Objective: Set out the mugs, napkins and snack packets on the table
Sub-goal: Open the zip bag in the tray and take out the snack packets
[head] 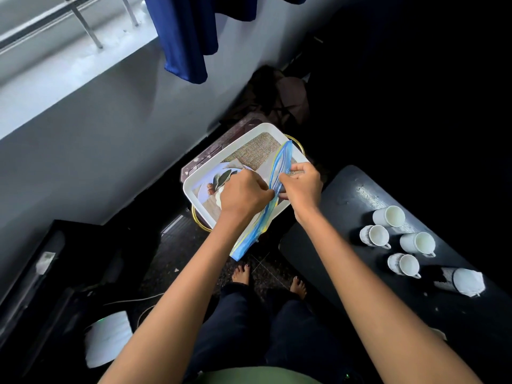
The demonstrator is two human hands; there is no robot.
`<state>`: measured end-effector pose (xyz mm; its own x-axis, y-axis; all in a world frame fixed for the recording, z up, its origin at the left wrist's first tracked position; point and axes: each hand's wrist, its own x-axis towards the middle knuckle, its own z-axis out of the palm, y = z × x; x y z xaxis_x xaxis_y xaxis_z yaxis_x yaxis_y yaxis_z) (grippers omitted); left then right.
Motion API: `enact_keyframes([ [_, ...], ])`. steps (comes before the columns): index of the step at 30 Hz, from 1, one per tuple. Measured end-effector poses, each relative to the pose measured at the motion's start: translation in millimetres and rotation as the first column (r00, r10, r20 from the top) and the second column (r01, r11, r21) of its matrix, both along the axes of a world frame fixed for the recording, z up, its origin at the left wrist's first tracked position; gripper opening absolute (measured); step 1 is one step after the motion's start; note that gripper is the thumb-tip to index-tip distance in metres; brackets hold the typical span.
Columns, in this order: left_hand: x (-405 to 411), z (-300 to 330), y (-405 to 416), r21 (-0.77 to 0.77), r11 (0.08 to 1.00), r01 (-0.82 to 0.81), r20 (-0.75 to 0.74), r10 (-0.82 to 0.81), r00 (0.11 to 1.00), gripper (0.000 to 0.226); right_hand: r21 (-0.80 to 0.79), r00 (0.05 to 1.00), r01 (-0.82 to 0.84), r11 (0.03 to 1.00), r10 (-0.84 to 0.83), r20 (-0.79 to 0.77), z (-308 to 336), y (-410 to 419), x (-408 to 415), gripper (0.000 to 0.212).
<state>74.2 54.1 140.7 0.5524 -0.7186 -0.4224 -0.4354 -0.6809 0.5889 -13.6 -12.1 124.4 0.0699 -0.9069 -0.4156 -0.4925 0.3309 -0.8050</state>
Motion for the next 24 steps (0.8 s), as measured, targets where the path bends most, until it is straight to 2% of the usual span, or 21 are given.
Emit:
enact_keyframes([
  [2, -2.8, 0.7, 0.5, -0.034, 0.998, -0.057, -0.013, 0.056, 0.998, 0.012, 0.047, 0.999, -0.041, 0.998, 0.039, 0.024, -1.6, 3.1, 2.0, 0.025],
  [5, -4.5, 0.8, 0.8, -0.106, 0.984, -0.145, -0.033, 0.142, 0.989, 0.012, 0.071, 0.994, -0.105, 0.992, 0.107, -0.021, -3.6, 7.4, 2.8, 0.021],
  [13, 17.4, 3.1, 7.1, -0.181, 0.936, -0.302, 0.006, 0.308, 0.951, 0.012, 0.013, 0.999, 0.015, 1.0, -0.014, -0.037, -0.7, 3.3, -16.8, 0.033],
  [16, 20.0, 5.0, 8.1, -0.104, 0.962, -0.254, 0.009, 0.256, 0.967, 0.018, -0.005, 0.999, 0.025, 1.0, -0.025, -0.029, 0.1, 2.8, -19.1, 0.032],
  [20, 9.0, 6.7, 12.5, 0.096, 0.995, -0.024, 0.069, 0.017, 0.997, 0.043, -0.038, 0.999, 0.029, 0.999, -0.03, -0.028, -1.6, 5.4, -15.0, 0.018],
  [22, -1.0, 6.0, 19.8, 0.163, 0.985, 0.057, 0.067, -0.069, 0.995, 0.036, -0.042, 1.0, 0.015, 0.999, -0.015, 0.01, -2.0, 8.2, -14.2, 0.019],
  [24, -8.5, 5.2, 27.3, 0.142, 0.988, 0.059, 0.059, -0.068, 0.996, 0.022, -0.029, 0.998, -0.012, 0.999, 0.014, 0.065, -0.4, 12.3, -14.2, 0.023],
])
